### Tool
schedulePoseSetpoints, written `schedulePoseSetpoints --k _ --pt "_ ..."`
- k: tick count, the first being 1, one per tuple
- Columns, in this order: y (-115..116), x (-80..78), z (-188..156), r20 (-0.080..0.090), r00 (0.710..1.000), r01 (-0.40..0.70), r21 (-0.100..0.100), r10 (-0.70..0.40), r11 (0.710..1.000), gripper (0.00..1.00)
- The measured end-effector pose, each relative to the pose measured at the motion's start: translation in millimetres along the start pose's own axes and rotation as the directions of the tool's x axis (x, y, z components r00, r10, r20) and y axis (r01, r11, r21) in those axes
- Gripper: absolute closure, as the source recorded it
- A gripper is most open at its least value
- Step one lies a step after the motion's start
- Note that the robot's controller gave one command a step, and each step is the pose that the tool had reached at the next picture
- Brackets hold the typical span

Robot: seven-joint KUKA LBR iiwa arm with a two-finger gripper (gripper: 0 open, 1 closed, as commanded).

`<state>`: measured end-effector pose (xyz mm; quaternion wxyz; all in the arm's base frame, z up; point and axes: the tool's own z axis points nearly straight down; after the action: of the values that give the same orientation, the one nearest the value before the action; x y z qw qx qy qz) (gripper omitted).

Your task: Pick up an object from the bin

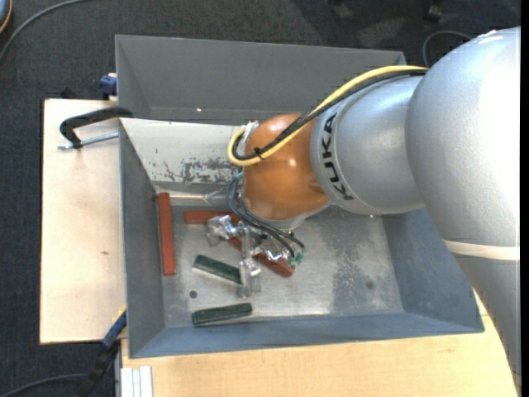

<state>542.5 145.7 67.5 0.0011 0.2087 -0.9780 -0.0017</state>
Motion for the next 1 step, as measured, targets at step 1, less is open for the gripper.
schedulePoseSetpoints --k 1 --pt "-2.0 -0.8 -3.4 0.004 1.000 -0.002 0.003 0.002 1.000 1.00"
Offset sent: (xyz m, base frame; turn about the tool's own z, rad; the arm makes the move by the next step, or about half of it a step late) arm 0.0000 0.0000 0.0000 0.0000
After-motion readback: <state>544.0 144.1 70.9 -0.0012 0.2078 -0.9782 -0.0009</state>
